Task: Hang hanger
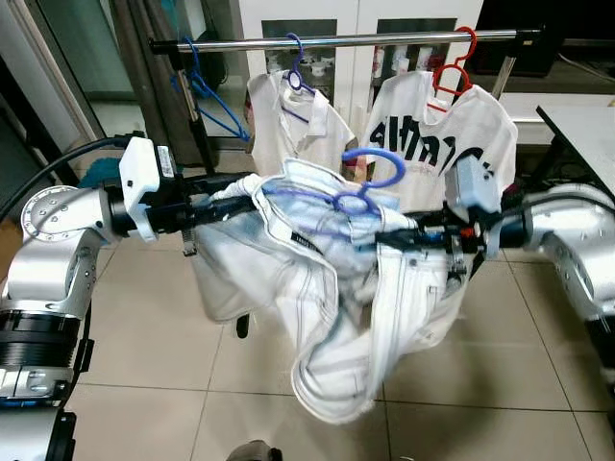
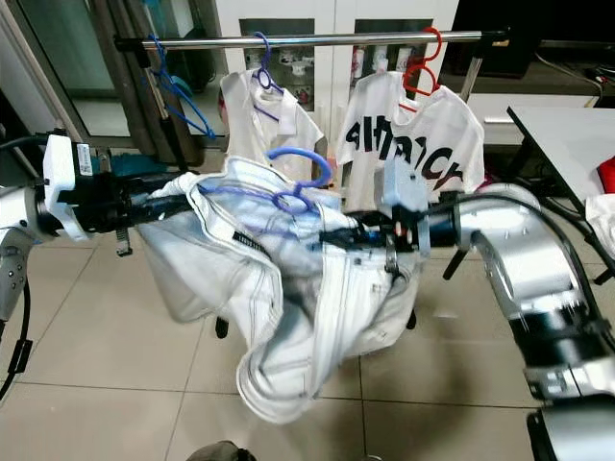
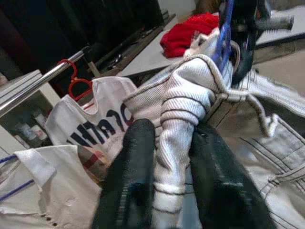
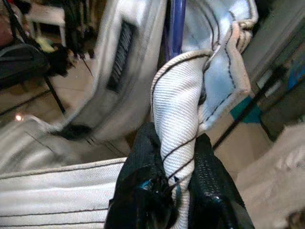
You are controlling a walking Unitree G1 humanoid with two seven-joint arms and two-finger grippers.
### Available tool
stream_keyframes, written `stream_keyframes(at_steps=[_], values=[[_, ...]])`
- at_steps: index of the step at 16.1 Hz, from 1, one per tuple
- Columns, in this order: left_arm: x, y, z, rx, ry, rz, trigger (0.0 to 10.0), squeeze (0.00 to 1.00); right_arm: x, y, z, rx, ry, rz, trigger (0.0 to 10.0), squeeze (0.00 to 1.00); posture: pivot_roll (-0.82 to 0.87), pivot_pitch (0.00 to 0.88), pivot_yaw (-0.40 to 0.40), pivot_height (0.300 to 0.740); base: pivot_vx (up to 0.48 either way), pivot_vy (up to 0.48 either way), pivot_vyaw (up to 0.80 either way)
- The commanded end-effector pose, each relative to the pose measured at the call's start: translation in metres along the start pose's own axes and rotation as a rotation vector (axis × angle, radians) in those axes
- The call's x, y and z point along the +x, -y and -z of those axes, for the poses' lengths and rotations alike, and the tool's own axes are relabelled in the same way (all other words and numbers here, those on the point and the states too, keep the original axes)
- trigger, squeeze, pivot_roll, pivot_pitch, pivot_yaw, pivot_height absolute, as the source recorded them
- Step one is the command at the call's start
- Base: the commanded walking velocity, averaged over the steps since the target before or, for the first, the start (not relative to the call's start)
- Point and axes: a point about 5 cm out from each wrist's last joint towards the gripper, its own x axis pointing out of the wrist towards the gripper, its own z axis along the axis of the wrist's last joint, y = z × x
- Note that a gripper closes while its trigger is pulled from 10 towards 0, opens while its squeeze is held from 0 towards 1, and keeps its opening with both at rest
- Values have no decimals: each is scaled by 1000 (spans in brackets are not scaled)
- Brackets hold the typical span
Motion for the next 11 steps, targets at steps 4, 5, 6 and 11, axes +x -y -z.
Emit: stream_keyframes(at_steps=[4, 5, 6, 11], values=[[-25, -8, -14, 34, -42, -29, 10000, 1000, -19, 7, 10, -3, -63, 182, 0, 0, -96, 0, 59, 740, 0, 0, 0], [-29, -8, -13, 46, -69, -27, 10000, 1000, -21, 8, 12, 4, -68, 209, 0, 0, -96, 0, 59, 740, 0, 0, 0], [-34, -8, -10, 47, -108, -28, 10000, 1000, -24, 8, 14, 8, -69, 246, 0, 0, -93, 0, 62, 740, 0, 0, 0], [-10, -12, 10, -142, -57, -371, 10000, 1000, -17, 14, 12, 44, -36, 493, 0, 0, -97, 0, 71, 740, 0, 0, 0]])
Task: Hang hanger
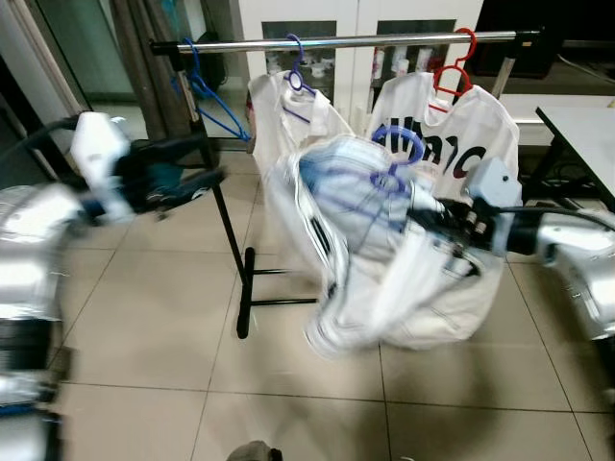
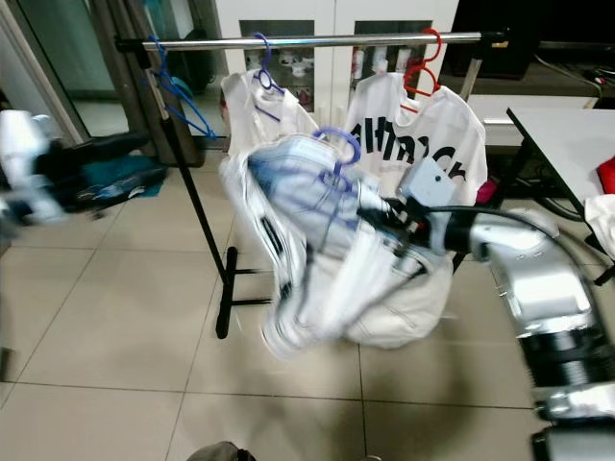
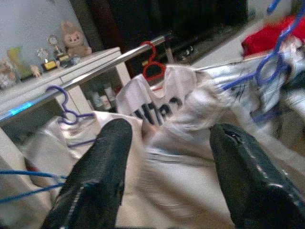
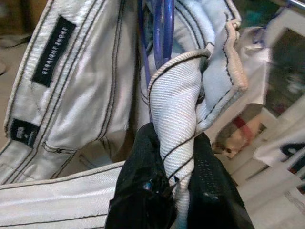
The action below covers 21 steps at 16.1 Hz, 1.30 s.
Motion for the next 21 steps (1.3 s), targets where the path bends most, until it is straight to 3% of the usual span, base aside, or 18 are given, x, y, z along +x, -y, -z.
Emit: stream_keyframes(at_steps=[1, 3, 4, 6, 8, 10, 11, 12, 13, 17, 21], values=[[9, 9, 7, -27, -34, -34, 10000, 1000, -1, 1, -14, -17, 59, 71, 0, 0, -99, 0, 72, 740, 0, 0, 0], [30, 21, 21, -48, -38, -90, 10000, 1000, 10, -16, -18, 12, 97, 117, 0, 0, -110, 0, 82, 740, 0, 0, 0], [41, 26, 23, -96, -13, -137, 10000, 1000, 14, -22, -22, 43, 119, 151, 0, 0, -118, 0, 92, 740, 0, 0, 0], [49, 28, 25, -122, 15, -213, 10000, 1000, 16, -25, -27, 78, 141, 189, 0, 0, -125, 0, 101, 740, 0, 0, 0], [60, 35, 28, -214, 54, -248, 10000, 1000, 17, -31, -30, 103, 149, 207, 0, 0, -131, 0, 105, 740, 0, 0, 0], [71, 34, 39, -224, 5, -309, 10000, 1000, 20, -38, -35, 116, 165, 199, 0, 0, -135, 0, 110, 740, 0, 0, 0], [76, 32, 39, -218, 4, -343, 10000, 863, 21, -42, -39, 118, 169, 194, 0, 0, -138, 0, 111, 740, 0, 0, 0], [82, 33, 36, -237, 25, -334, 4118, 12, 23, -45, -41, 115, 174, 184, 0, 0, -139, 0, 111, 740, 0, 0, 0], [88, 36, 33, -249, 45, -309, 0, 0, 23, -48, -43, 112, 176, 178, 0, 0, -140, 0, 112, 740, 0, 0, 0], [96, 41, 30, -193, 39, -284, 0, 0, 24, -52, -44, 109, 170, 178, 0, 0, -143, 0, 113, 740, 0, 0, 0], [93, 34, 33, -158, 14, -351, 0, 0, 25, -54, -45, 109, 166, 171, 0, 0, -141, 0, 104, 740, 0, 0, 0]])
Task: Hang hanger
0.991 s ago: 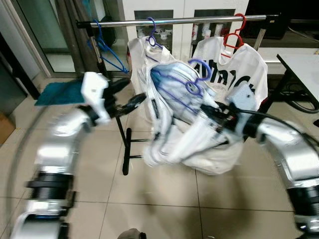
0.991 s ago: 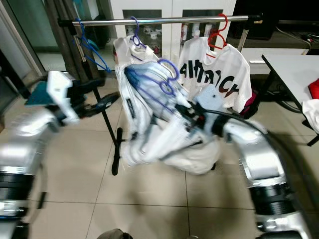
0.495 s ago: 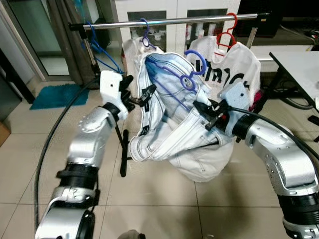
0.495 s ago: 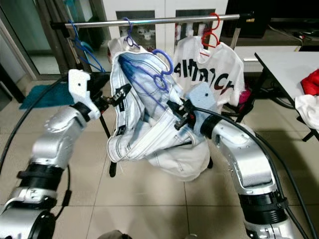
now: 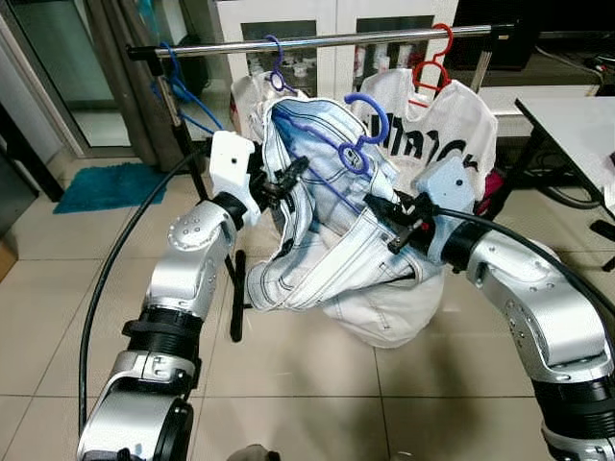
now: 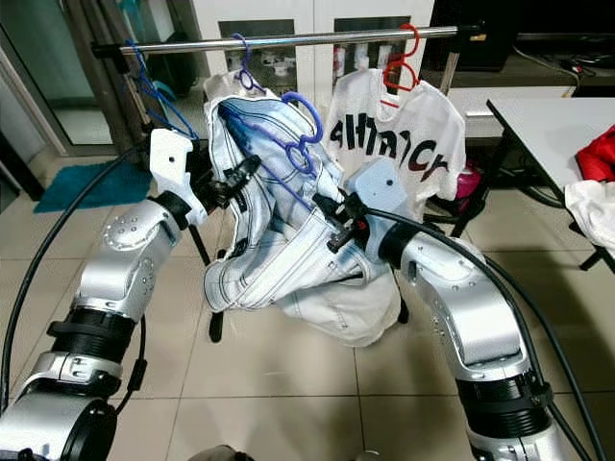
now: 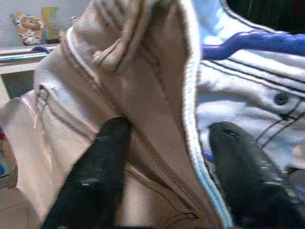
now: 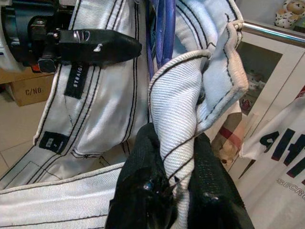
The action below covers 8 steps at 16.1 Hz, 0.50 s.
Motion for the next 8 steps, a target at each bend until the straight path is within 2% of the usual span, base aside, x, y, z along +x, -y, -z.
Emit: stream_keyframes(at_steps=[1, 8], values=[[1, -7, -6, 32, 9, -27, 0, 0, 0, -4, -14, -27, 59, -9, 0, 0, -141, 0, 104, 740, 0, 0, 0], [-3, -16, -3, 25, 0, -102, 0, 0, 2, -7, -13, -20, 55, -18, 0, 0, -141, 0, 100, 740, 0, 0, 0]])
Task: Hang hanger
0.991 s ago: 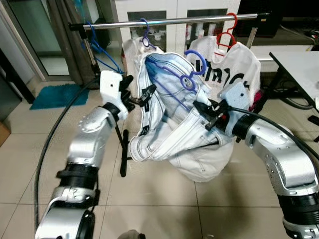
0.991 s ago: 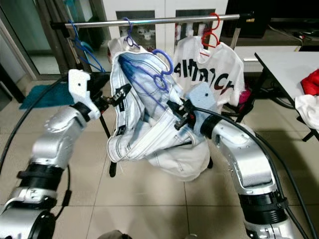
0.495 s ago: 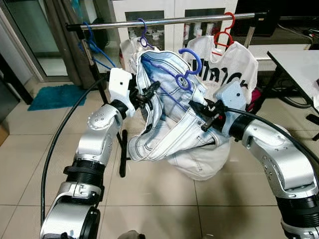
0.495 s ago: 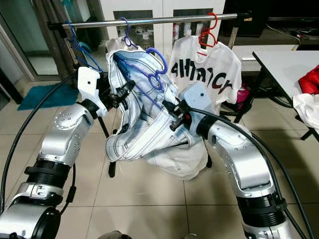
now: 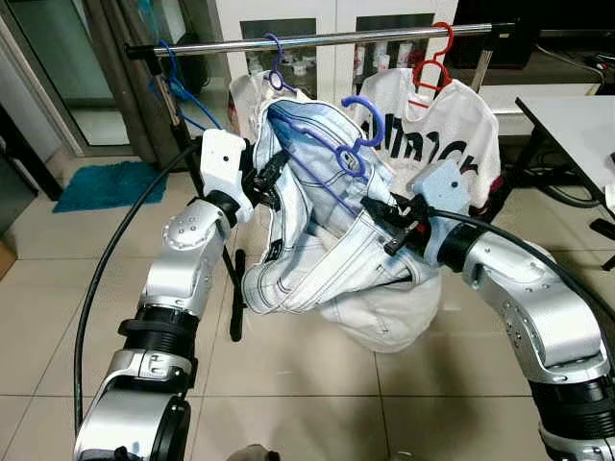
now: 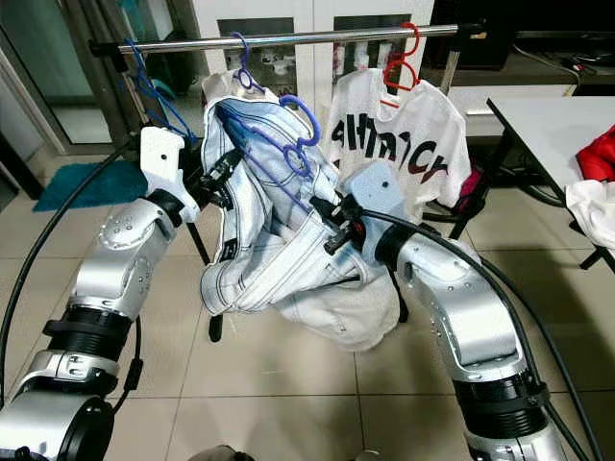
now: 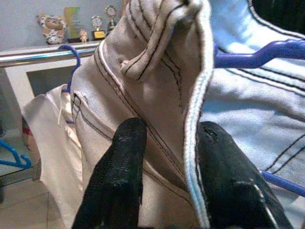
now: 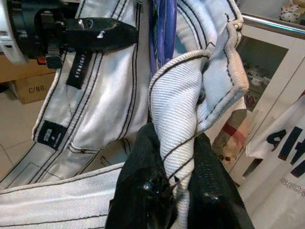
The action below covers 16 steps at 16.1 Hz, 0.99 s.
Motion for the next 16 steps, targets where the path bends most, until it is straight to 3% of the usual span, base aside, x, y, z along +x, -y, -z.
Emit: stream_keyframes(at_steps=[1, 10, 13, 16], values=[[0, -8, -4, 10, 7, -28, 0, 0, -1, -3, -15, -28, 66, -8, 0, 0, -141, 0, 100, 740, 0, 0, 0], [-3, -18, -11, 27, 29, -47, 0, 0, -3, -4, -11, -33, 40, -6, 0, 0, -141, 0, 102, 740, 0, 0, 0], [-7, -34, -29, 56, 80, -92, 0, 0, -4, -6, -2, -33, -8, -17, 0, 0, -139, 0, 96, 740, 0, 0, 0], [-16, -53, -58, 102, 132, -101, 0, 0, -10, -6, 23, -64, -138, -16, 0, 0, -130, 0, 87, 740, 0, 0, 0]])
